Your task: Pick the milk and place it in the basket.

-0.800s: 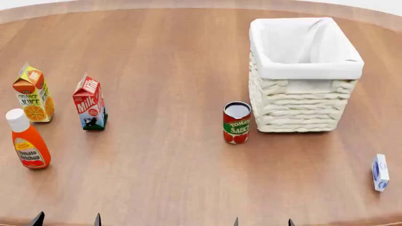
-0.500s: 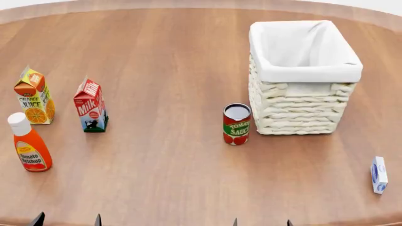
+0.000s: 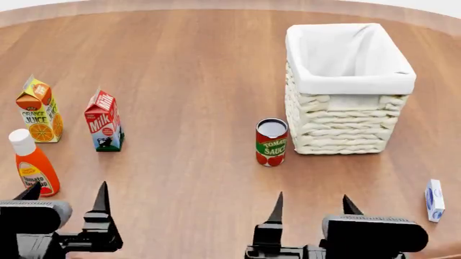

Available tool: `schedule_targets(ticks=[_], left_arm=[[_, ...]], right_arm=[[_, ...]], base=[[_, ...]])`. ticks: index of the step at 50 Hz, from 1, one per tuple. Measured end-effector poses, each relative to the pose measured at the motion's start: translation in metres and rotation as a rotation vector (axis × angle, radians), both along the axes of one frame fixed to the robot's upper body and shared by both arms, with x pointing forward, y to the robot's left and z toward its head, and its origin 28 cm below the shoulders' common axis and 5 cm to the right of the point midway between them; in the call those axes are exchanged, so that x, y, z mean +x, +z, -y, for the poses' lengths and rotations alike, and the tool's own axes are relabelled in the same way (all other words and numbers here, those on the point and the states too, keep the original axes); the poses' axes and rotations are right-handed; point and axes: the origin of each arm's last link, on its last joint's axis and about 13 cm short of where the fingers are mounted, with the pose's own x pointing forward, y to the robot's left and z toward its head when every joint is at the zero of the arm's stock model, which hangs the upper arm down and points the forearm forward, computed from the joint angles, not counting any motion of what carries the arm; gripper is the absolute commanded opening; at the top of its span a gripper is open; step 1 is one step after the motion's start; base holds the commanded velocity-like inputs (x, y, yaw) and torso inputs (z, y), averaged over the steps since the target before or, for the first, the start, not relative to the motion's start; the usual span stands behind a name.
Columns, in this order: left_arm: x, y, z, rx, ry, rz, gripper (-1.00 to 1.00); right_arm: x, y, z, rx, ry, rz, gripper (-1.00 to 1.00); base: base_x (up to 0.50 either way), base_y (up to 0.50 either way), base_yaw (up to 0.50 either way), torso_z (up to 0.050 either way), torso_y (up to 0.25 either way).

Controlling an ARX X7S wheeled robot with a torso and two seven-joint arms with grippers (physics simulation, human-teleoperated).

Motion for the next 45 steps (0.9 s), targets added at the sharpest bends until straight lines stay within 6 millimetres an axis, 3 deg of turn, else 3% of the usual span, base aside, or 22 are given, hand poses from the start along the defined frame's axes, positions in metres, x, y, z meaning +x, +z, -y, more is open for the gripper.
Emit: schedule_targets(ticks=[6,14,32,38,45], left_arm=[[0.009,0.04,-0.001,-0.022,-0.016,0.038,1.0],[0.012,0.066,0.0,-0.029,-0.038,0.068,1.0],[0.013,0.081,0.0,-0.019,-0.047,0.093,1.0],[0.013,0.083,-0.002,-0.015,-0.042,0.097,1.0],[0.012,0.085,-0.002,-0.015,-0.044,0.102,1.0]], right_arm=[[0.007,0.04,0.004,-0.003,0.017,0.023,1.0],[0.009,0.066,0.007,-0.025,0.019,0.035,1.0],[0.01,0.083,0.006,-0.048,0.036,0.04,1.0],[0.01,0.085,0.005,-0.044,0.047,0.042,1.0],[0.009,0.088,0.005,-0.045,0.068,0.047,1.0]], base=[[0.0,0.0,0.0,0.0,0.0],[0.0,0.19,0.0,0.0,0.0],[0.0,0.5,0.0,0.0,0.0],[0.04,0.0,0.0,0.0,0.0],[0.5,0.0,0.0,0.0,0.0]])
